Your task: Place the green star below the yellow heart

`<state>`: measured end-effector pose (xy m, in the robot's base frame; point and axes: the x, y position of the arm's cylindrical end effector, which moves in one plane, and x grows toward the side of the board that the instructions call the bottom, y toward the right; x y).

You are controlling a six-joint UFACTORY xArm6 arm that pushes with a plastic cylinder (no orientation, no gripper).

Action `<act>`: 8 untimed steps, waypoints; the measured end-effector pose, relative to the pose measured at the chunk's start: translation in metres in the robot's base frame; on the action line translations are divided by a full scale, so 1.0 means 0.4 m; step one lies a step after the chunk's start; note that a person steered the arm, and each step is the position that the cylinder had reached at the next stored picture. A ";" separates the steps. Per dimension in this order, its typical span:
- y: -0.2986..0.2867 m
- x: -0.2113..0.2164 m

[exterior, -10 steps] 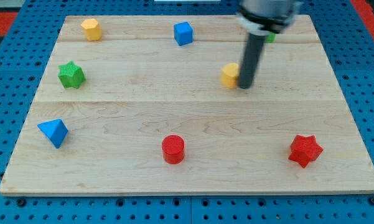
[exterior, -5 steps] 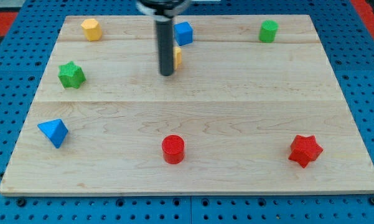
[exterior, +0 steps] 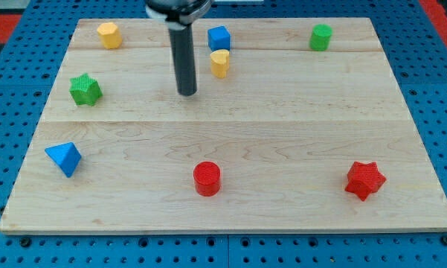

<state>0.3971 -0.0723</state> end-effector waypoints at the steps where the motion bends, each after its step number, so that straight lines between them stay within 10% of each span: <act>1: -0.209 0.068; 3: -0.578 0.061; 8: -0.414 -0.032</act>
<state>0.3844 -0.2379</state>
